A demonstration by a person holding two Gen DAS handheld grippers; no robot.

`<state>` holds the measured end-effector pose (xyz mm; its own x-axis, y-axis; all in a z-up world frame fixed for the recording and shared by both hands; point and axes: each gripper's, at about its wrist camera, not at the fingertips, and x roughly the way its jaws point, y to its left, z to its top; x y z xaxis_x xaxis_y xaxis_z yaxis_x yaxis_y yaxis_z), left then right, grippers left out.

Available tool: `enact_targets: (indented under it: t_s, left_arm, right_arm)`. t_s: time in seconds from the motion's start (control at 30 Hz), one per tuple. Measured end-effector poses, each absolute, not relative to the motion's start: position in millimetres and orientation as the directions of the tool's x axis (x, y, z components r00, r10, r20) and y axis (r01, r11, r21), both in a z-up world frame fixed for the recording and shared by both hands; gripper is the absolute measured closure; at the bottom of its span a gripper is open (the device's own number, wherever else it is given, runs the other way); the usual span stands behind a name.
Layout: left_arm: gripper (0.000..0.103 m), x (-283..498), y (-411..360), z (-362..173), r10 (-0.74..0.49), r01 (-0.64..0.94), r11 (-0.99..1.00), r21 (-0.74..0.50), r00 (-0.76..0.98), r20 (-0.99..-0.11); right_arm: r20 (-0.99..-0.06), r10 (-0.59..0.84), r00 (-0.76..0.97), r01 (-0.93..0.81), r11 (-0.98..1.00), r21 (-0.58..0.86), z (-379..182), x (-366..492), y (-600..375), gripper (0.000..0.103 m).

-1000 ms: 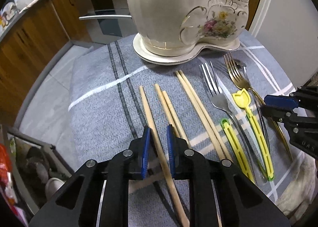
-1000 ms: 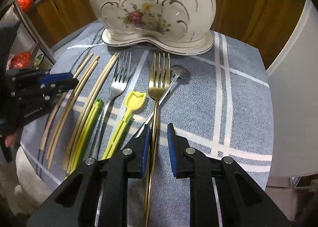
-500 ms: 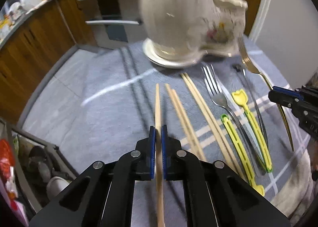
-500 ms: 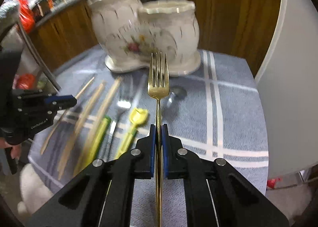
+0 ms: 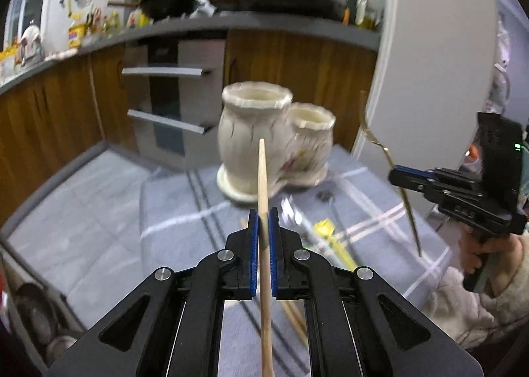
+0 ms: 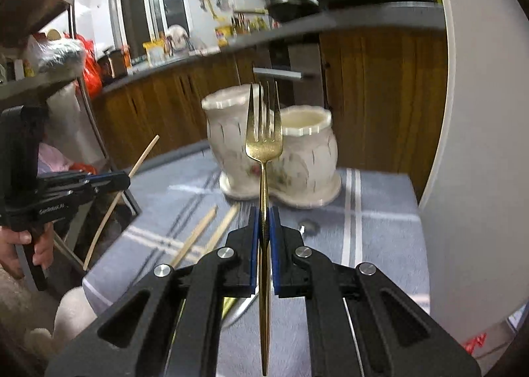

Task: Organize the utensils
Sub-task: 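Lift and drop the chopstick into the tall pot while the right tool drops the fork into the small pot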

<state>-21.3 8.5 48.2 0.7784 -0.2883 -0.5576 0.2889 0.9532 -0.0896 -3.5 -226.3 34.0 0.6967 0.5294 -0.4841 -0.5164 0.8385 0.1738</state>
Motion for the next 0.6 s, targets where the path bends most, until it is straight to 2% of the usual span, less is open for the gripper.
enact_targets:
  t_s: [0.13,0.33,0.43,0.6]
  left_arm:
    - [0.097,-4.7,9.5,77.7,-0.349,0.326,0.936,-0.134,0.808,-0.474]
    - [0.097,52.8,0.5,124.2,-0.378,0.357,0.925,-0.128,0.846,-0.375]
    - [0.097,89.3,-4.3,136.9,-0.415,0.383,0.910,-0.161,0.837,-0.357]
    - [0.097,136.8,-12.4,148.4,-0.379,0.344,0.924,-0.165,0.877,-0.296]
  right_arm:
    - [-0.391,0.533,0.751,-0.504,0.844,0.183,62.2,23.4,-225.3,0.097]
    - [-0.265,0.524,0.809,-0.465,0.847,0.257,95.5,80.8,-217.7,0.097]
    - [-0.225,0.508,0.832,-0.433,0.846,0.310,100.5,107.7,-213.9,0.097]
    - [-0.201,0.460,0.865,-0.372,0.856,0.360,95.3,140.8,-209.9,0.097]
